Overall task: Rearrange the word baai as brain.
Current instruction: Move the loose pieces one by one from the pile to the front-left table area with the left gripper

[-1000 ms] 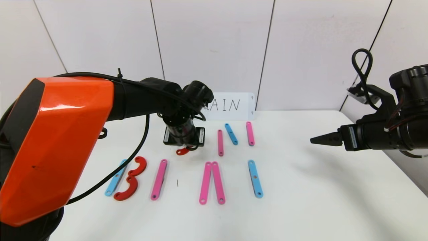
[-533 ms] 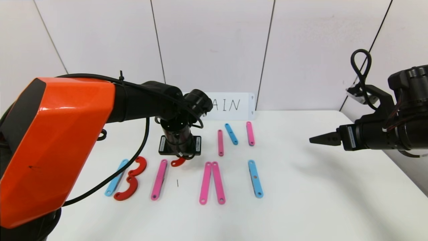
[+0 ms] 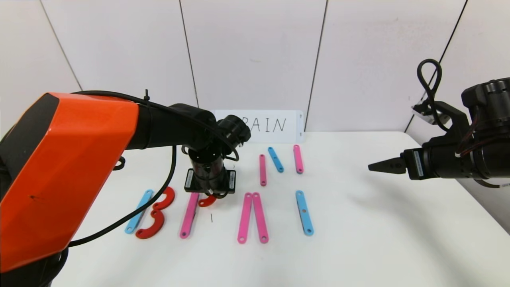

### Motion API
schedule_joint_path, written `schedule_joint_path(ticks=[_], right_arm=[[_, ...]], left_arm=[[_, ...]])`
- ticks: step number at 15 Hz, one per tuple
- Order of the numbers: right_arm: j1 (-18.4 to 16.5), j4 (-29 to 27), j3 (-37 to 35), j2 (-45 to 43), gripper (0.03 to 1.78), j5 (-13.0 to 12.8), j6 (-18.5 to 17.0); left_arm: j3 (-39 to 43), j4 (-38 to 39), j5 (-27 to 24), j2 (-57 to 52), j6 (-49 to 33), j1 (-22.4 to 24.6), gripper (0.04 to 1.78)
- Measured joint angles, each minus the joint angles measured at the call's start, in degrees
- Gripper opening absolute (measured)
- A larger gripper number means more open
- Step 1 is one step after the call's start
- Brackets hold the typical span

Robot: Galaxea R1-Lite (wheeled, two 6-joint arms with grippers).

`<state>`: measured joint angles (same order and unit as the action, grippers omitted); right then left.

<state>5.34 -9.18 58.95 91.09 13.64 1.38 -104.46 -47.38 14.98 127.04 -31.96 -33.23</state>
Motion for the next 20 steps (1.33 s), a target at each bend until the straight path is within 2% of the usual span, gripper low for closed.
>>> schedule_joint_path(ticks=[4, 20], right_arm=[[0.0, 0.0, 0.02, 0.0, 1.74, -0.02, -0.04], [-0.05, 0.01, -0.05, 0.01, 1.74, -0.04, -0.04]], left_arm=[[0.11, 1.61, -1.73, 0.15, 0.0, 0.3, 0.3], [0.39, 2.02, -3.06, 1.07, 0.1, 1.43, 0.3]])
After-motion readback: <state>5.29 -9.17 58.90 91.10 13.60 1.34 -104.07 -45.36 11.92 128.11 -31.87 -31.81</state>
